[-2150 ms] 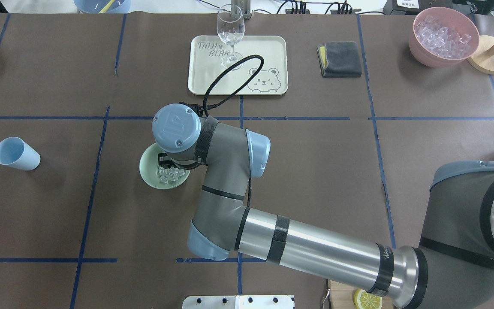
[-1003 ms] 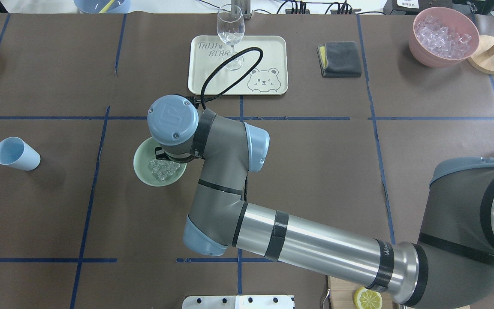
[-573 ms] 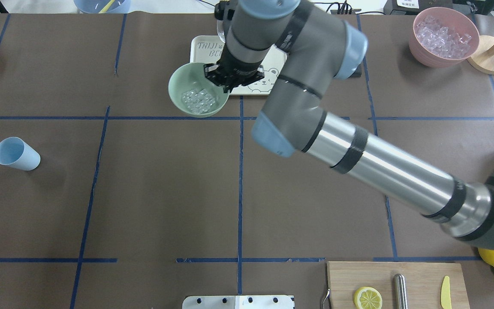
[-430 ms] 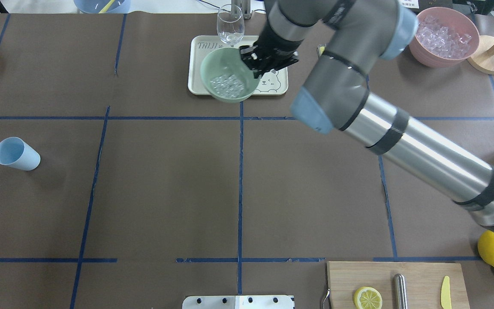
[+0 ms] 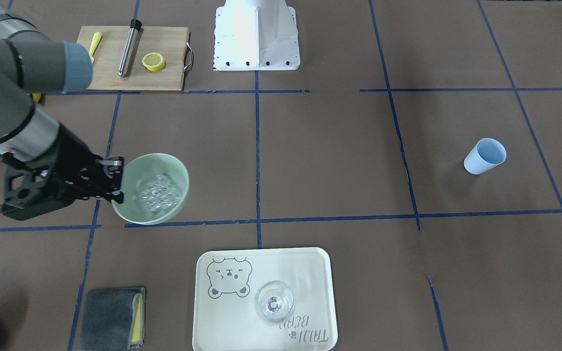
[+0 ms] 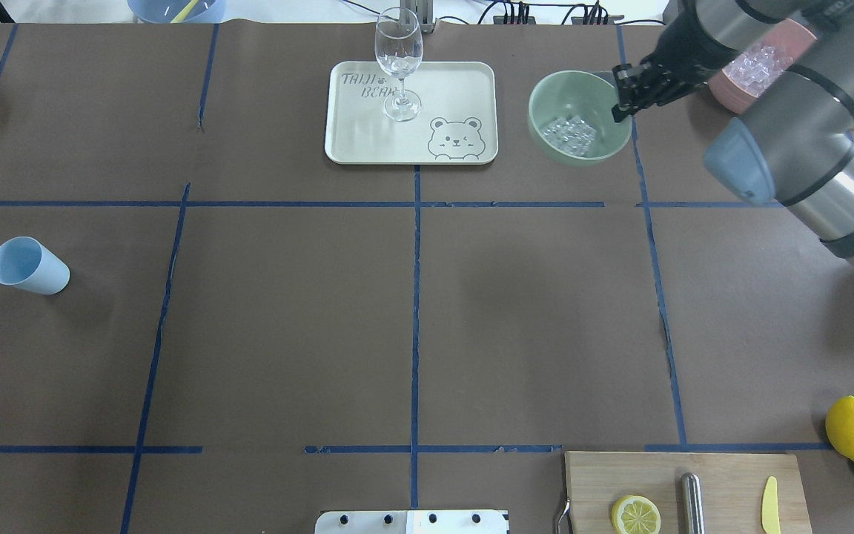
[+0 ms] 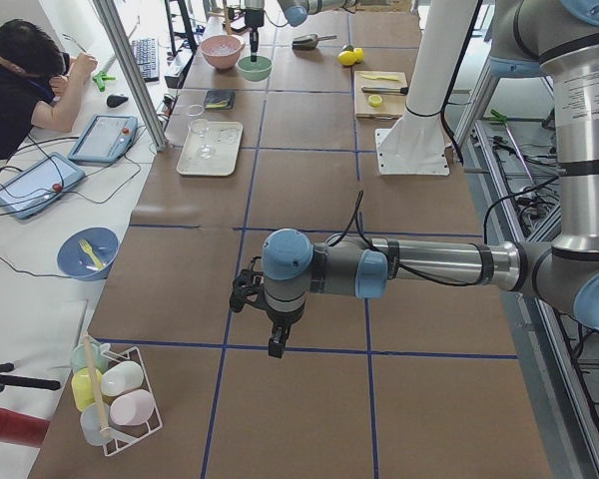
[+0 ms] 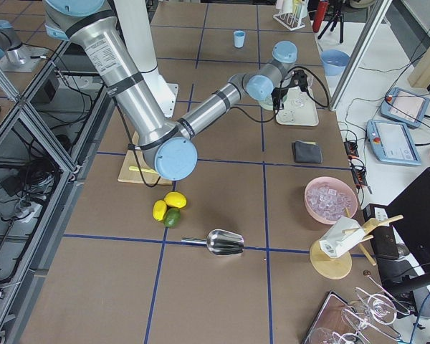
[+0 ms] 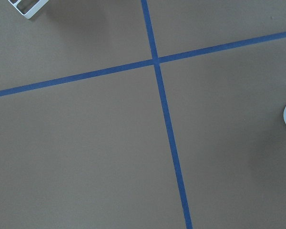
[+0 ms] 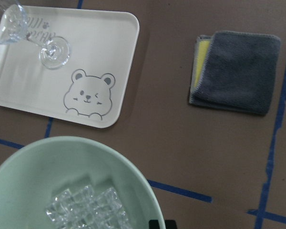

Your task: Pour ice into bowl

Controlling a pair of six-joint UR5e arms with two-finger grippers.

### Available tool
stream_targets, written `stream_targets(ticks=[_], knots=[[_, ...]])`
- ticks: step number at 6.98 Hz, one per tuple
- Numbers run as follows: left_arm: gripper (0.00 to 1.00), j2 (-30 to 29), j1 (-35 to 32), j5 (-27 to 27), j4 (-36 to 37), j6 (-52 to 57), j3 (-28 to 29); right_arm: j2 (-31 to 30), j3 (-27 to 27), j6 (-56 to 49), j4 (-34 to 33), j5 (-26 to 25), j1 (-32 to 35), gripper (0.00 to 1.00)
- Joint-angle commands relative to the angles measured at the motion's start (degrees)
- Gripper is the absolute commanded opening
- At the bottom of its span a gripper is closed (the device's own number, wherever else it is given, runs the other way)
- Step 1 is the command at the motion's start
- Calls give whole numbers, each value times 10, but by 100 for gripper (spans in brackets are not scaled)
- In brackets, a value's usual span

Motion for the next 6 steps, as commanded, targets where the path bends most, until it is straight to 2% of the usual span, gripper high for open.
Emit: stream_targets(ticks=[1,3,4,5,6], knots=[[100,-1,0,0,-1,0,-1,-153,1,-106,67,14,32,0],[100,-1,0,-1,-2,1,-3,-273,-6,-103,201,12,34,0],[100,-1,0,-1,-2,1,-4,-298,-34,-104,259,11,34,0],[100,-2,0,-1,-3,1,-4,-300,-91,-103,331,11,34,0],[100,-2,1,-1,-4,1,-4,-297,-126,-100,382,12,34,0]])
